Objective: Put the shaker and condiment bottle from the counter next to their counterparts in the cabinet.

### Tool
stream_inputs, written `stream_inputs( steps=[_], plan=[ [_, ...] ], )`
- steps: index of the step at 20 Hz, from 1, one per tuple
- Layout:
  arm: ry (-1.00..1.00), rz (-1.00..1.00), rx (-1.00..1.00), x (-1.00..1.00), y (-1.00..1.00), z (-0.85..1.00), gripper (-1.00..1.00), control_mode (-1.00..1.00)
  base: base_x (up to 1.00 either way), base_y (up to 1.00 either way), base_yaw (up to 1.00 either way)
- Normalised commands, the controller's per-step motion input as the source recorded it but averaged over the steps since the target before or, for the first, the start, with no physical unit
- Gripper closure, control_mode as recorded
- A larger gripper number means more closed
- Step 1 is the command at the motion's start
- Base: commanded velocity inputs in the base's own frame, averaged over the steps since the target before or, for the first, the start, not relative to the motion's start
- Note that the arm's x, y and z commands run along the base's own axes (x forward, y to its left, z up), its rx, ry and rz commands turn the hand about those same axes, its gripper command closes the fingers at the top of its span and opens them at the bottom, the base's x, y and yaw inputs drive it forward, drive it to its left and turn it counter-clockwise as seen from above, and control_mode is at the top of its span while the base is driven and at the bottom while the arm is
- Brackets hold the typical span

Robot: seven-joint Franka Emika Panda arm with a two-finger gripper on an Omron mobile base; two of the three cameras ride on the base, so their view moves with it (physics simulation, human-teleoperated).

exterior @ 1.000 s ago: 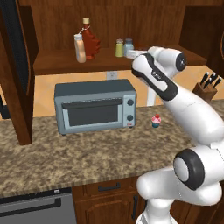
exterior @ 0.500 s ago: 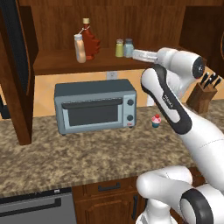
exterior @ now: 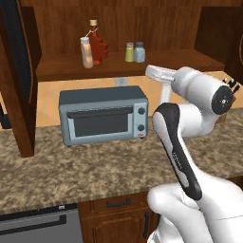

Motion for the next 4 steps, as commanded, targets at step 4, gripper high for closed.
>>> stream_inputs(
  steps=[4],
  plan=[
    [-0.07,-0.34,0.08,-1.0,0.02,-0.17,-1.0,-1.0,0.0,0.0,0.0]
  ],
)
